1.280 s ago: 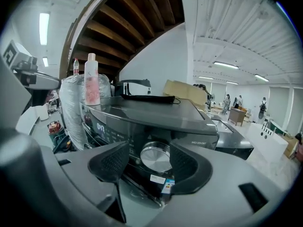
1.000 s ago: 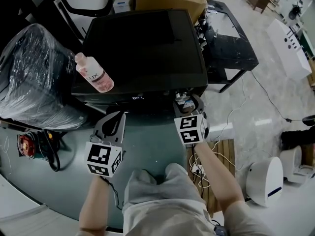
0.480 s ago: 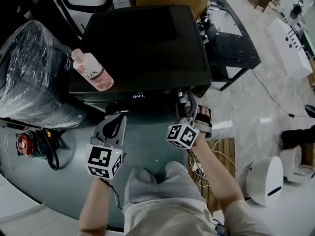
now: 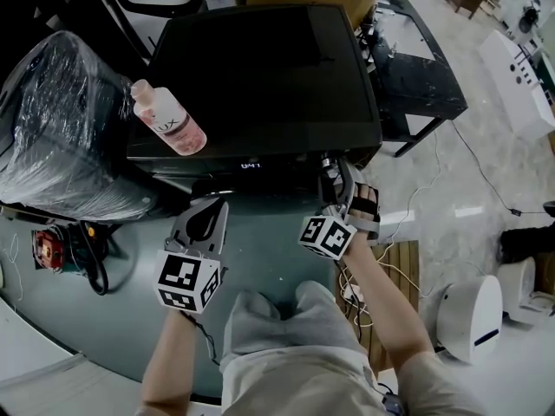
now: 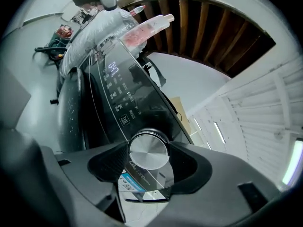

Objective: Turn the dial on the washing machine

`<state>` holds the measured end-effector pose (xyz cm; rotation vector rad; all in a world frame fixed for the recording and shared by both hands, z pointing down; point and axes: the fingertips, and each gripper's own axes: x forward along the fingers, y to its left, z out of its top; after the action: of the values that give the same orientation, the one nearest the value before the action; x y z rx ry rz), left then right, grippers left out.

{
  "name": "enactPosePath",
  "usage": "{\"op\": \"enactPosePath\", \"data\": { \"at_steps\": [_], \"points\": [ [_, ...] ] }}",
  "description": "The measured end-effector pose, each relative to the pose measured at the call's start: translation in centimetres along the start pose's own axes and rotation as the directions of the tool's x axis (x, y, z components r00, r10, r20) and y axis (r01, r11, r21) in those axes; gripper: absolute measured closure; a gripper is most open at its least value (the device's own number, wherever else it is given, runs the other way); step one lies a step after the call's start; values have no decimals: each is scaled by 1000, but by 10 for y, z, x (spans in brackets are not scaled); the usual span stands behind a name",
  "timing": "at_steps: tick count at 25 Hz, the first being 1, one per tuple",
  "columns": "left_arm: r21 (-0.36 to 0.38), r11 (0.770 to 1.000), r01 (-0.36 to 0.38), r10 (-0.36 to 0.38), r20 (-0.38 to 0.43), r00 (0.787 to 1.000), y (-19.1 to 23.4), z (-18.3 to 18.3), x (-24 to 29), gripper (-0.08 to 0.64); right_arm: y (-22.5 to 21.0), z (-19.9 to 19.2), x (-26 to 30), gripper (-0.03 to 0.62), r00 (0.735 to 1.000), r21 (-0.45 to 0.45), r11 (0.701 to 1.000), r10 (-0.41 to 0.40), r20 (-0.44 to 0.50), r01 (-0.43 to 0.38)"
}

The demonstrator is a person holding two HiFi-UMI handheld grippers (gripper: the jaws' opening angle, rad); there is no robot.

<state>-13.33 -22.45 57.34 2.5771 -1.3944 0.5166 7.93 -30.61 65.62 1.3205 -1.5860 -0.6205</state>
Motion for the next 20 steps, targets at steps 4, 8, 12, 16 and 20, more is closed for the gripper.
{"op": "enactPosePath", "data": {
  "at_steps": [4, 8, 12, 16, 20],
  "points": [
    [-12, 1000, 4, -4, 9, 1000, -1, 3, 0, 540, -4, 0, 0, 298, 1000, 156, 987, 27, 6, -28],
    [-18, 1000, 4, -3, 20, 1000, -1, 6, -2, 540, -8, -1, 0, 298, 997, 357, 931, 68, 24, -72],
    [-12, 1000, -5, 6, 18, 1000, 3, 3, -1, 540, -11, -2, -1, 298, 995, 491, 866, 81, 52, -96],
    [-12, 1000, -13, 13, 17, 1000, 4, 3, -2, 540, -13, -3, 0, 298, 991, 624, 770, 105, 81, -133],
    [-14, 1000, -12, 12, 15, 1000, 2, 4, -4, 540, -15, -4, 1, 298, 986, 751, 639, 118, 119, -167]
  ]
}}
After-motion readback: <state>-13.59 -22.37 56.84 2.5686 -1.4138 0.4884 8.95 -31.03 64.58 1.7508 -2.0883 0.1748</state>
